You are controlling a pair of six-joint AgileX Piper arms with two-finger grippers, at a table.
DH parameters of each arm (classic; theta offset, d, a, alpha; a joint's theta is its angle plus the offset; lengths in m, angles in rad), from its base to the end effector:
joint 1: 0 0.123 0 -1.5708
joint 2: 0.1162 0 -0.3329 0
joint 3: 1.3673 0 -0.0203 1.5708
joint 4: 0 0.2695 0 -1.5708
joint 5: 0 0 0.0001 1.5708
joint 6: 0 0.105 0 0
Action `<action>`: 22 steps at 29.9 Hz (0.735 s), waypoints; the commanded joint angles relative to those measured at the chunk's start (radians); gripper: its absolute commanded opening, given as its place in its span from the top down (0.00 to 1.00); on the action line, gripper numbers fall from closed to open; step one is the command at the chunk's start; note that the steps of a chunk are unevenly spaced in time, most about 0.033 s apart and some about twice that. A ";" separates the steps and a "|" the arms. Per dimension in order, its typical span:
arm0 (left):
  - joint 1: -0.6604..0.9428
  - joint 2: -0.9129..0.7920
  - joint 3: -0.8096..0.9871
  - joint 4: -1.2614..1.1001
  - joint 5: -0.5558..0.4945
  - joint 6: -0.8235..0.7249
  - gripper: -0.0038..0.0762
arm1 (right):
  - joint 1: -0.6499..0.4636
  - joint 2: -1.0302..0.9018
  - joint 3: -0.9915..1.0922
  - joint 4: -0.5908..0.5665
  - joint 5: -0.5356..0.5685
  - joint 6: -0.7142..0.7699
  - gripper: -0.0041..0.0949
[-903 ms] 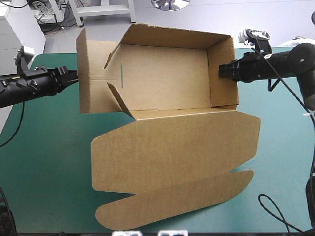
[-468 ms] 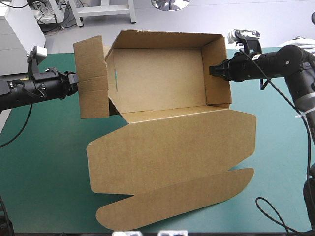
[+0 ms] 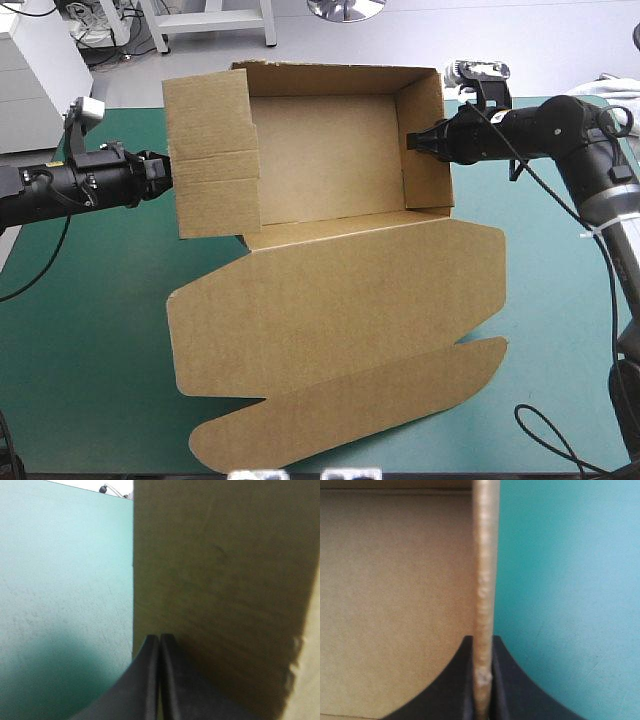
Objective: Fold the box
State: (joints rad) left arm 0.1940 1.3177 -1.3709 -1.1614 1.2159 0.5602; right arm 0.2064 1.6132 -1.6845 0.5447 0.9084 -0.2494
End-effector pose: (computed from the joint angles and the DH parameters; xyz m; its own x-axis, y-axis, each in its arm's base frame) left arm 0.2726 -0.0385 0.4769 -0.6774 -0.1928 -0.7099 0.4831 0.6112 -0.6269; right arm 0.3733 0.1220 0.4545 -0.6600 -0.0384 -0.7503 -0.4316 0.8368 0.3369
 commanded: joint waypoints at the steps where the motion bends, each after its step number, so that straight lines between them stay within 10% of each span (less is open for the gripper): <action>1: -0.007 -0.038 -0.026 -0.089 0.006 0.001 0.96 | -0.001 -0.028 -0.024 0.038 -0.069 0.034 0.97; 22: -0.007 -0.038 -0.026 -0.075 -0.002 0.001 0.96 | 0.088 0.051 -0.024 0.035 -0.142 0.034 0.97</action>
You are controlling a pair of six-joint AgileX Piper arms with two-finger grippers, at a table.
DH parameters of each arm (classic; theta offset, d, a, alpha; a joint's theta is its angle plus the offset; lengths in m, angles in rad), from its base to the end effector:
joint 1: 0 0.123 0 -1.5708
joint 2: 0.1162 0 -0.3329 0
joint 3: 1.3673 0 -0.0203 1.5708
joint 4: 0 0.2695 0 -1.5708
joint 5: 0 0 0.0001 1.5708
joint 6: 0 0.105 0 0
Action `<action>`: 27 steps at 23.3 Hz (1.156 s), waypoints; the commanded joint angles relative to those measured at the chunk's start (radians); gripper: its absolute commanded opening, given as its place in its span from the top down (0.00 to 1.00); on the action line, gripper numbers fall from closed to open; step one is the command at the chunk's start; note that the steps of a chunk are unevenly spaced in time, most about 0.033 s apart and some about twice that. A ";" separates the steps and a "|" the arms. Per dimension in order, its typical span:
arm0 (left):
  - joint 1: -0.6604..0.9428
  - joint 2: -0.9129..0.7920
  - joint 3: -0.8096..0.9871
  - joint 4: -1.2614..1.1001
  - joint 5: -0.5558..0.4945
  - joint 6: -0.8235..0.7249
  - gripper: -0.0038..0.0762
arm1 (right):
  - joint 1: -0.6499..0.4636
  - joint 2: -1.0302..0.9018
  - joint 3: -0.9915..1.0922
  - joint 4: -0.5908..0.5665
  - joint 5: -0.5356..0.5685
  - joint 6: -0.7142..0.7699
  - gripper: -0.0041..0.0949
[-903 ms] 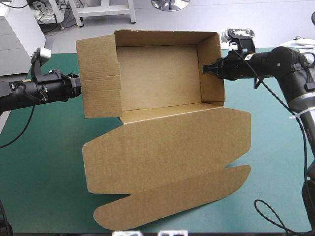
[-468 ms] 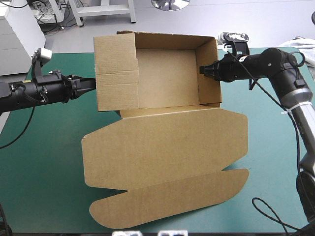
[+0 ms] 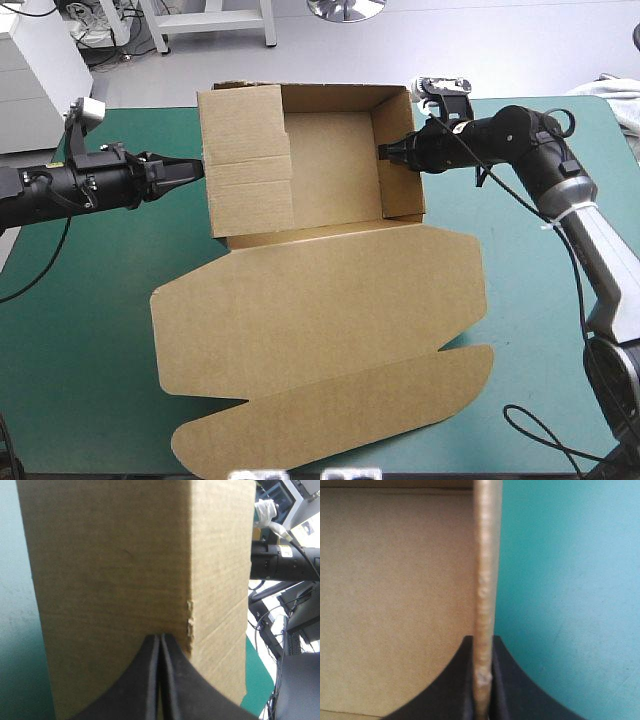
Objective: Fold the box
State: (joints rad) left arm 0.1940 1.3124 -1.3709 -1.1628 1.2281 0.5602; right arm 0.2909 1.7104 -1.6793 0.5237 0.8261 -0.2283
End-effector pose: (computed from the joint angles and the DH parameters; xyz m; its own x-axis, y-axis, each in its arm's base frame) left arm 0.2697 -0.0396 0.4781 -0.6793 -0.1849 -0.7102 0.4902 0.6059 -0.6266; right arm 0.3979 0.1595 0.4177 -0.6867 -0.0656 -0.7240 -0.4422 0.8282 0.3444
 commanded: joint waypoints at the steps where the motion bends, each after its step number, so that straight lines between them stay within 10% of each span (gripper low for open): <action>1: -0.007 -0.033 -0.026 -0.076 -0.012 0.001 0.95 | 0.003 -0.046 -0.029 0.055 -0.060 0.013 0.97; 10: -0.007 -0.033 -0.026 -0.076 0.022 0.001 0.50 | 0.003 -0.038 -0.029 0.079 -0.064 0.018 0.97; 27: -0.153 -0.031 -0.026 0.357 -0.153 -0.213 0.52 | 0.159 -0.021 -0.029 -0.019 -0.096 0.018 0.97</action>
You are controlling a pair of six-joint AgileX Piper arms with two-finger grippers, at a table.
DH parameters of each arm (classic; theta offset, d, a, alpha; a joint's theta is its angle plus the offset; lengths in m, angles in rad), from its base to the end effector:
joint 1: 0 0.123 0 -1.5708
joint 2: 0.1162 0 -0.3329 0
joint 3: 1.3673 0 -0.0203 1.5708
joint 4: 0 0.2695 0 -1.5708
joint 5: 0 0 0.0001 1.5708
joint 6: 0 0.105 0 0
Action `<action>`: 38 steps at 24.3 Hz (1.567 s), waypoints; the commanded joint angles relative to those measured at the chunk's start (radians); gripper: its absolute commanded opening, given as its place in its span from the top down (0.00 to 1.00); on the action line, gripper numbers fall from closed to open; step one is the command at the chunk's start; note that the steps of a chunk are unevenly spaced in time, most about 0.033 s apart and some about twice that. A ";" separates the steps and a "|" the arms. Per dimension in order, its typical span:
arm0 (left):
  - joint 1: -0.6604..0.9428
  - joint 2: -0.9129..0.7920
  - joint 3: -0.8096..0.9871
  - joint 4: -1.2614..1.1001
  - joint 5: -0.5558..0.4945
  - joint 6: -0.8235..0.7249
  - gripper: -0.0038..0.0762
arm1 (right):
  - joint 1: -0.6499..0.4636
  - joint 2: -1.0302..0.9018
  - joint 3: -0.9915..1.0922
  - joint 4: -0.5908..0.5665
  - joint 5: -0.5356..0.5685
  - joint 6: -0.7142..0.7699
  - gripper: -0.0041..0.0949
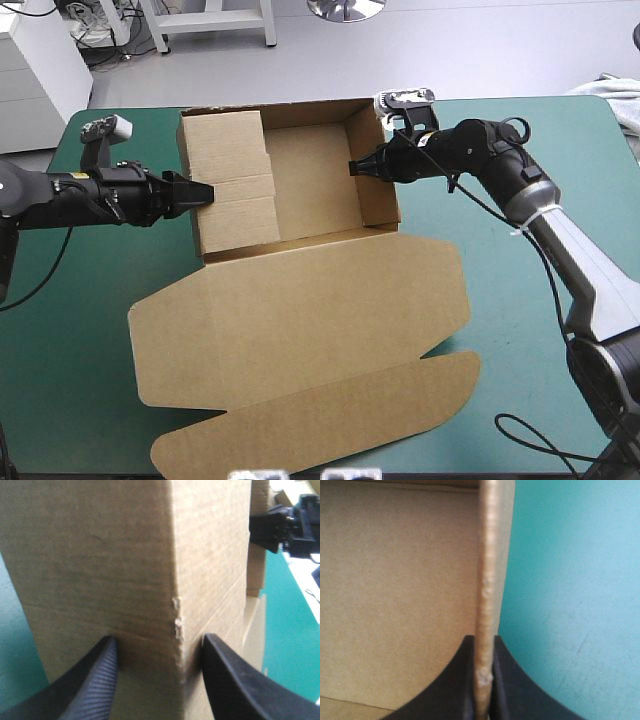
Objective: Fold the box
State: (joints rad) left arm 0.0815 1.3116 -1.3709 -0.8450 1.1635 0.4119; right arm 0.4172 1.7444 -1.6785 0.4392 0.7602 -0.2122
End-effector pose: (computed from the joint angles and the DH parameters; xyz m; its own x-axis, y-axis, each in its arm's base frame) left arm 0.2716 -0.0502 0.4547 -0.7505 -0.0671 -0.6575 0.3877 0.7609 -0.5202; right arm 0.3912 0.2071 0.4042 -0.6462 -0.1654 -0.7450 -0.5229 0.8070 0.2744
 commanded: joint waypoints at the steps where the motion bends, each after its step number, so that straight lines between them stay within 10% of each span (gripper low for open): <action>1: -0.054 -0.030 -0.026 0.089 -0.099 -0.093 0.52 | 0.037 -0.055 -0.030 0.061 -0.030 0.004 0.97; 9: -0.162 -0.019 -0.026 0.407 -0.227 -0.287 0.52 | 0.066 -0.055 -0.030 0.021 0.031 0.004 0.97; 14: -0.219 0.055 -0.028 0.455 -0.188 -0.306 0.96 | 0.066 -0.067 -0.030 -0.029 0.117 0.012 0.97; 25: -0.323 0.189 -0.028 0.467 -0.174 -0.330 0.97 | 0.066 -0.072 -0.028 -0.274 0.377 0.182 0.97; 38: -0.449 0.298 -0.028 0.679 -0.182 -0.436 0.96 | 0.066 0.017 0.158 -0.218 0.279 0.225 0.97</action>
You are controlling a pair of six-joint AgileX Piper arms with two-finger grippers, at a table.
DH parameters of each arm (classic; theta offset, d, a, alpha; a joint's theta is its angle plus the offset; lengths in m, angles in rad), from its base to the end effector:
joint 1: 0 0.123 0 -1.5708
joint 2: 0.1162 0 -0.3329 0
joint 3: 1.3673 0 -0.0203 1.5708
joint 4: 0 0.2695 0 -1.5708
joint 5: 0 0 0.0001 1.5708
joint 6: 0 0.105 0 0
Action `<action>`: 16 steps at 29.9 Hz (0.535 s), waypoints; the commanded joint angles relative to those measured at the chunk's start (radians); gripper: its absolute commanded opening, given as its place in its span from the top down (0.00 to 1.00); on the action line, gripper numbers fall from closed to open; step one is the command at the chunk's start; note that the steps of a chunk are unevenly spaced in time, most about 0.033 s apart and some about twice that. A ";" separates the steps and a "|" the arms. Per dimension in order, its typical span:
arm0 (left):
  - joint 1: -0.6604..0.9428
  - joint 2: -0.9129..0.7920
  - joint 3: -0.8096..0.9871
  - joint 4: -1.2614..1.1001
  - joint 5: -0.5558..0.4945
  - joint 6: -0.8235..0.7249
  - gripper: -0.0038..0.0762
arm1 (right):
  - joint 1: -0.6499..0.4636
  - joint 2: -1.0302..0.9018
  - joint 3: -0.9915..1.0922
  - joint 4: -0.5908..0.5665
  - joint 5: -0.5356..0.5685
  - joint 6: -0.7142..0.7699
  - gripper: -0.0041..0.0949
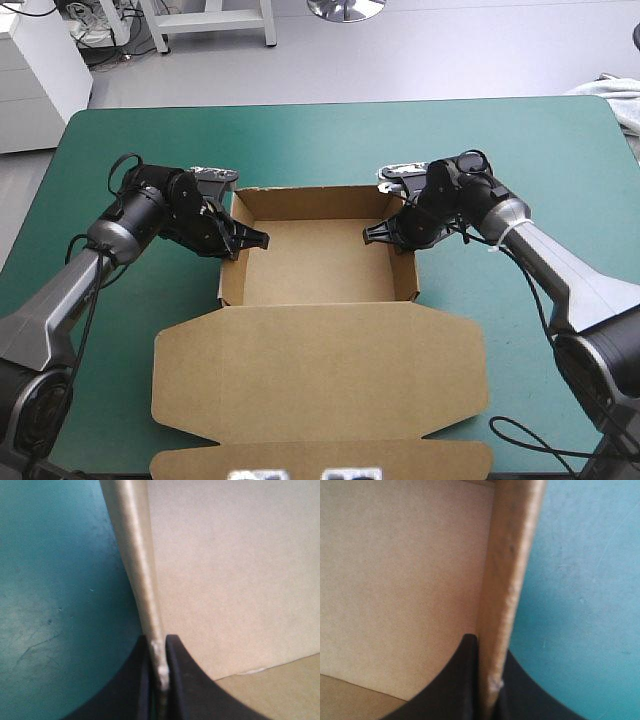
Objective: Fold the box
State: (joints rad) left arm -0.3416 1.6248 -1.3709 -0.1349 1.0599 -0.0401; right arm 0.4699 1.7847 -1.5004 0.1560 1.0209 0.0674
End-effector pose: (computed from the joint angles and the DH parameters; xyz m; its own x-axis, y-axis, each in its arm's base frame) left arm 0.3360 -0.1325 0.3284 -0.9200 0.2152 -0.3276 0.2743 0.9505 -0.1459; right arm 0.3616 0.1992 0.3076 -0.8986 -0.2909 -0.3284 -0.3605 0.9162 0.1749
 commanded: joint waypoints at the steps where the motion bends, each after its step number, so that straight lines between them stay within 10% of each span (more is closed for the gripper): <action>1: -0.028 -0.003 -0.028 -0.031 -0.077 0.016 0.96 | 0.013 -0.015 -0.020 0.068 0.014 -0.055 0.97; 10: -0.028 0.037 -0.028 -0.020 -0.077 0.026 0.96 | 0.013 -0.001 -0.022 0.035 -0.018 -0.045 0.96; 16: -0.028 0.037 -0.028 -0.020 -0.073 0.030 0.86 | 0.013 -0.001 -0.024 -0.012 -0.003 0.047 0.74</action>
State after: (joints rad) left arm -0.3529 1.6889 -1.3755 -0.1071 1.0224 -0.0377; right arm 0.4728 1.8188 -1.5031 0.1395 1.0155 0.0865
